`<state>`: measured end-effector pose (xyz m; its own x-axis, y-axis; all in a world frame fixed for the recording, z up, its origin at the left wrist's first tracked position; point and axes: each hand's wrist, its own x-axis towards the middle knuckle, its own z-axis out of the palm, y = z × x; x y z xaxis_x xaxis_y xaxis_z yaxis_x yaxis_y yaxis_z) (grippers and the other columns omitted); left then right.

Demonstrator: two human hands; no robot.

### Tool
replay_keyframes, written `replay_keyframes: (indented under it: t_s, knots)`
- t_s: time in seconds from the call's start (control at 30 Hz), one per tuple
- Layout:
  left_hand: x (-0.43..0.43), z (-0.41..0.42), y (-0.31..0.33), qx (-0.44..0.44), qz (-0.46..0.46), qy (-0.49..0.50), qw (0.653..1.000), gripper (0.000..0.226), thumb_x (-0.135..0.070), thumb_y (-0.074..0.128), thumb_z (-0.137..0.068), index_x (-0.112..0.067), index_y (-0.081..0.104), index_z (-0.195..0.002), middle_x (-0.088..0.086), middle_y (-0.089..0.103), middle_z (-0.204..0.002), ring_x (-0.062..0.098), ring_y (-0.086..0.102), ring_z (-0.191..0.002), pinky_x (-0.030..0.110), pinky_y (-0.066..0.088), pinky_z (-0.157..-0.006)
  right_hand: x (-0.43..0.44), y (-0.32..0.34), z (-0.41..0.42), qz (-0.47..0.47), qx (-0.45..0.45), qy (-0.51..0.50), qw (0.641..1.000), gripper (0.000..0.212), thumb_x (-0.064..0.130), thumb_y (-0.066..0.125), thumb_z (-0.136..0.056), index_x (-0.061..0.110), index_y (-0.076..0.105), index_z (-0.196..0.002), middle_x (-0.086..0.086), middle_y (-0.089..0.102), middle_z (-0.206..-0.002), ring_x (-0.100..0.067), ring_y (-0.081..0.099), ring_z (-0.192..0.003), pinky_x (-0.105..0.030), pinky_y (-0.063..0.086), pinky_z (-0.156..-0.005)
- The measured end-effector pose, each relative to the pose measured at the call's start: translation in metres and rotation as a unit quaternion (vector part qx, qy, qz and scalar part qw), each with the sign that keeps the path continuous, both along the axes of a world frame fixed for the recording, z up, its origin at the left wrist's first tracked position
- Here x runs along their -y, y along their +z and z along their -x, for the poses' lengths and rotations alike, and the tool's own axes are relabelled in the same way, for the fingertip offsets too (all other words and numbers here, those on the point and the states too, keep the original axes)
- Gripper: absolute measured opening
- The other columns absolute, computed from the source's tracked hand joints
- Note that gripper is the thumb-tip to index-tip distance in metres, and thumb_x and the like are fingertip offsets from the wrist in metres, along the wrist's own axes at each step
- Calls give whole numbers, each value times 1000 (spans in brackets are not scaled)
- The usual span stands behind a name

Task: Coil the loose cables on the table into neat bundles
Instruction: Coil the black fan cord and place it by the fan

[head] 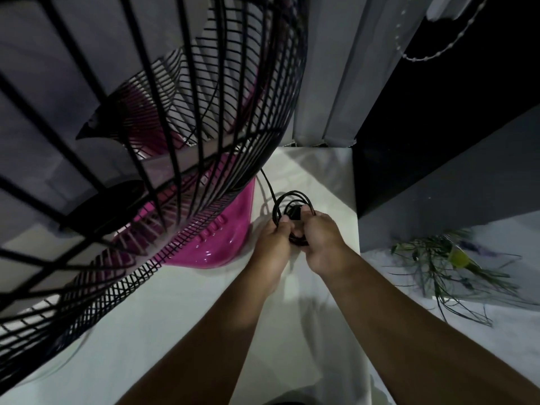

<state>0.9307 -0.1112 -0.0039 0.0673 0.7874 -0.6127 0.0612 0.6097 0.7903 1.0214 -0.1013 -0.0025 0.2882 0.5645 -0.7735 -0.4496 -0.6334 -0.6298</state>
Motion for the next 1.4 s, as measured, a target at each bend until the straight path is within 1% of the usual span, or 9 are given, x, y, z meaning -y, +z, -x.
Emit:
replay_keyframes:
  t_s: [0.13, 0.27, 0.4, 0.57, 0.7, 0.83, 1.0, 1.17, 1.4]
  knots:
    - [-4, 6, 2, 23, 42, 6, 999, 38, -21, 42, -106, -25, 65, -77, -12, 67, -64, 9, 62, -66, 30, 42, -66, 3, -4, -8, 5, -129, -36, 991, 29, 26, 53, -104, 12, 55, -79, -3, 51, -56, -17, 50, -49, -33, 49, -62]
    - [-5, 10, 4, 4, 42, -3, 999, 30, -21, 44, -105, -27, 67, -86, -11, 69, -76, 11, 61, -75, 30, 39, -67, 3, -3, -13, 29, -235, -47, 970, 31, 31, 50, -103, 14, 56, -78, 1, 58, -62, -14, 57, -47, -22, 48, -53]
    - [-9, 14, 6, 2, 51, -3, 999, 27, -22, 43, -105, -26, 63, -87, -19, 69, -65, 7, 59, -70, 31, 38, -67, 0, 0, -21, 47, -311, -89, 945, 41, 39, 51, -96, 10, 72, -76, 1, 67, -76, -23, 65, -61, -26, 38, -81]
    - [-11, 17, 9, 83, 56, -7, 995, 28, -20, 41, -108, -25, 61, -89, -15, 69, -68, 5, 64, -69, 29, 42, -70, -5, 3, -25, 108, -347, -89, 927, 36, 26, 38, -95, 13, 69, -83, 8, 66, -74, -14, 56, -72, -24, 42, -59]
    - [-11, 23, 9, 120, 61, 7, 991, 26, -19, 39, -109, -20, 54, -89, -11, 61, -65, 2, 60, -57, 24, 42, -63, -5, 6, -36, 121, -396, -76, 907, 37, 22, 45, -89, 6, 72, -69, 4, 69, -77, -14, 57, -58, -27, 38, -64]
    - [-13, 27, 6, 120, 81, 36, 989, 25, -18, 40, -108, -19, 56, -89, -8, 54, -64, 8, 49, -62, 28, 34, -65, -6, 2, -35, 101, -377, -68, 918, 26, 15, 54, -83, 4, 74, -71, -1, 70, -75, -15, 57, -69, -28, 40, -69]
    - [-14, 27, 4, 187, 120, 98, 970, 20, -15, 42, -107, -13, 55, -92, -4, 57, -64, 8, 63, -62, 25, 53, -69, -10, 1, -28, 78, -321, -104, 938, 22, 16, 52, -99, 7, 71, -95, -11, 74, -82, -20, 62, -81, -43, 54, -78]
    - [-13, 26, 1, 273, 167, 175, 931, 17, -17, 50, -101, -11, 56, -87, 3, 54, -69, 16, 57, -76, 34, 52, -90, -16, 2, -30, 66, -243, -156, 955, 27, 8, 40, -106, 4, 59, -88, -17, 70, -64, -28, 65, -66, -33, 56, -42]
    - [-18, 13, -3, 252, 142, 192, 938, 29, -41, 48, -104, -13, 57, -106, -3, 58, -72, 9, 58, -59, 33, 60, -69, -9, -10, -37, 18, -135, -117, 984, 22, 9, 41, -107, 7, 62, -101, -14, 70, -80, -33, 69, -84, -31, 58, -53]
